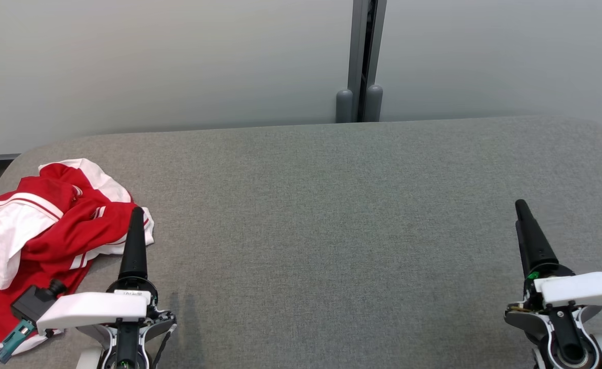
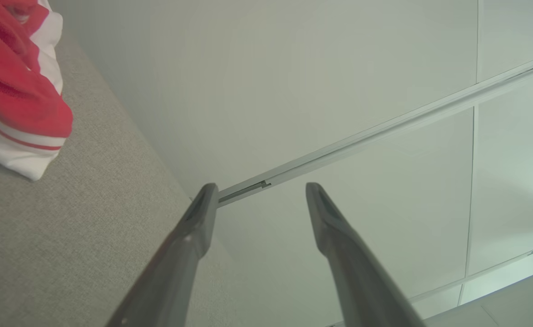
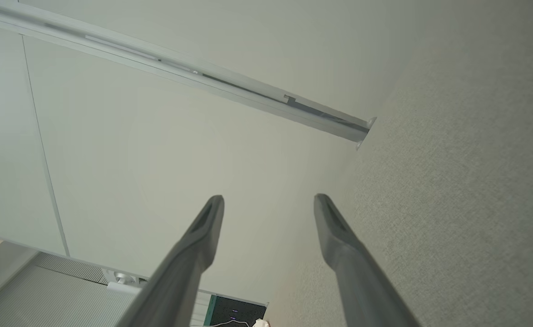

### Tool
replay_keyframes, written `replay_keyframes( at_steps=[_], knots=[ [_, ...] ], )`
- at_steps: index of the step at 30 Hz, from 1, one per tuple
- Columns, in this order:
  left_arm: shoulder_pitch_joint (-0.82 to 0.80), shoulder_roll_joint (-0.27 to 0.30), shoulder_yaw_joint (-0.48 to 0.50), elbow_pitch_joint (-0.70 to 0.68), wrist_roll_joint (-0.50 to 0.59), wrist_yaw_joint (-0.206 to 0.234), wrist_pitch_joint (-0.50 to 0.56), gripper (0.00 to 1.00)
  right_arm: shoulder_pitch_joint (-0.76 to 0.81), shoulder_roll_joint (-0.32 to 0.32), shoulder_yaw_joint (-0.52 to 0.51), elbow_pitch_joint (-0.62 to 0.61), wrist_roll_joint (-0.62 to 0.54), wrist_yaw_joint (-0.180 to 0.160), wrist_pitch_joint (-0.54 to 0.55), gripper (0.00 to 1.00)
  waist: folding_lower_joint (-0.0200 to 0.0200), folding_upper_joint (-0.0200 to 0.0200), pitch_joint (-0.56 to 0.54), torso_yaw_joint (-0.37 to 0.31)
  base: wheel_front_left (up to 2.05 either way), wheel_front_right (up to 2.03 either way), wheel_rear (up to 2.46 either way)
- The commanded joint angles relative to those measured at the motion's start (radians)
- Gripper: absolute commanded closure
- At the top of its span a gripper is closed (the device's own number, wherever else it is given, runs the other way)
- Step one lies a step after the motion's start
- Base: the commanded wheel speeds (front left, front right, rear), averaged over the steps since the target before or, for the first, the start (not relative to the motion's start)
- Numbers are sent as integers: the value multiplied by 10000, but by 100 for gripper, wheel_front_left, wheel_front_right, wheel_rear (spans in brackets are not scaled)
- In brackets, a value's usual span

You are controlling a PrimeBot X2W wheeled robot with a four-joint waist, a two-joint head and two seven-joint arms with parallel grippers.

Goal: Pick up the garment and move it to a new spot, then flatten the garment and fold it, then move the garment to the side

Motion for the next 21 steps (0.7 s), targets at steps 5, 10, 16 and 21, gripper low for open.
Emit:
replay_keyframes(
  at_steps=[5, 10, 16, 21],
  knots=[
    [1, 38, 67, -226, 1247, -43, -147, 0, -20, -112, 316, -203, -1185, 33, -319, 0, 0, 0, -34, -10, 0, 0, 0],
    [106, 39, 169, -164, 2336, -42, -263, 0, 15, -119, 566, -175, -2394, 36, -543, 0, 0, 0, -62, -17, 0, 0, 0],
    [189, 44, 190, -203, 3626, 104, -393, 0, 65, -134, 815, -145, -3842, 40, -794, 0, 0, 0, -84, -20, 0, 0, 0],
    [280, 50, 188, -297, 5144, 375, -511, 0, 128, -144, 1021, -173, -5536, 43, -1032, 0, 0, 0, -115, -32, 0, 0, 0]
  ],
)
